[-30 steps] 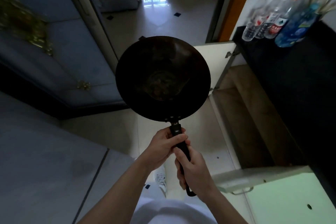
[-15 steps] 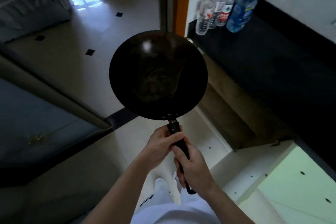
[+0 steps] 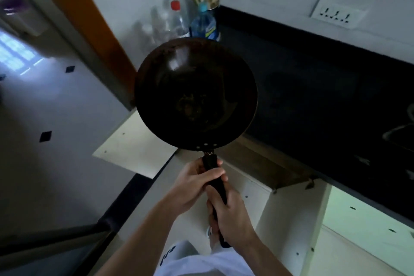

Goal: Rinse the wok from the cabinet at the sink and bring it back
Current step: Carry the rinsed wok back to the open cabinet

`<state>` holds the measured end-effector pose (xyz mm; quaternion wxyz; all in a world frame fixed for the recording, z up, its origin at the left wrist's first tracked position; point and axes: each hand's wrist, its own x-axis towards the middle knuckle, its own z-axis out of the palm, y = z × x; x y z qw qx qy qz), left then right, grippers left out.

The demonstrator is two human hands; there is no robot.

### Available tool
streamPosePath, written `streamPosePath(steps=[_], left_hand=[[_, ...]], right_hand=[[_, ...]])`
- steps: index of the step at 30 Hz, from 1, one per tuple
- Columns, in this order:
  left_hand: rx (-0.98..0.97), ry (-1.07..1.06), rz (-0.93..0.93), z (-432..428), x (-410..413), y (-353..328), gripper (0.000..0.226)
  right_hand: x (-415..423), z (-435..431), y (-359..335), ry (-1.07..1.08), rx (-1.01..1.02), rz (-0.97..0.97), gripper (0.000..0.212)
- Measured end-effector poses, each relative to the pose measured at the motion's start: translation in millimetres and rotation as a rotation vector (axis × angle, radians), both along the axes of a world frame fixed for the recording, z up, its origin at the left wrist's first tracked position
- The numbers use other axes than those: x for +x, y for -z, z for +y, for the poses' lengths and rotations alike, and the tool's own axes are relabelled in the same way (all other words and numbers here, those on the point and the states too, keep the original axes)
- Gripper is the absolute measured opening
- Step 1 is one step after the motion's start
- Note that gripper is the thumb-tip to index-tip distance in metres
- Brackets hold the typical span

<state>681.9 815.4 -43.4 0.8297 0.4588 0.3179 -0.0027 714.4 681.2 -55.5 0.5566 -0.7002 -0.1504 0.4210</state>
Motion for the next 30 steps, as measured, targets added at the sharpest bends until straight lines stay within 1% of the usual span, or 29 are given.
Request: streamPosePath(steps=[3,5,7,12,17,22,30], left_hand=[[0.006,0.067,0.02,5.7,52.0,-1.9,0.027],[0.018,0.111,0.039,5.9,82.4,-5.2,0.022],[0.024,0.171,0.051,4.2,107.5,-7.3,0.023],[-0.014,0.287,0.072,1.5,156.7,-2.5,0.025],[-0.05,0.434,0.067,-1.4,197.9,4.7,0.022],[-0.109,0.525,0.087,2.2,229.0,12.8,0.026],[-0.156,0.687,0.138,34.4,271.7,20.3,0.024]], right_hand=[[39.1,5.1,-4.0,0.101,0.022,0.027,0.015],[60.1,5.7,-8.6,0.171,0.047,0.053,0.021],[76.2,4.6,-12.4,0.228,0.06,0.063,0.025],[108.0,3.1,-11.0,0.356,0.037,0.013,0.019],[131.6,1.7,-5.0,0.484,-0.011,-0.039,0.016],[149.3,12.5,-6.4,0.607,-0.034,-0.018,0.018],[172.6,51.0,-2.4,0.764,-0.076,0.008,0.018]])
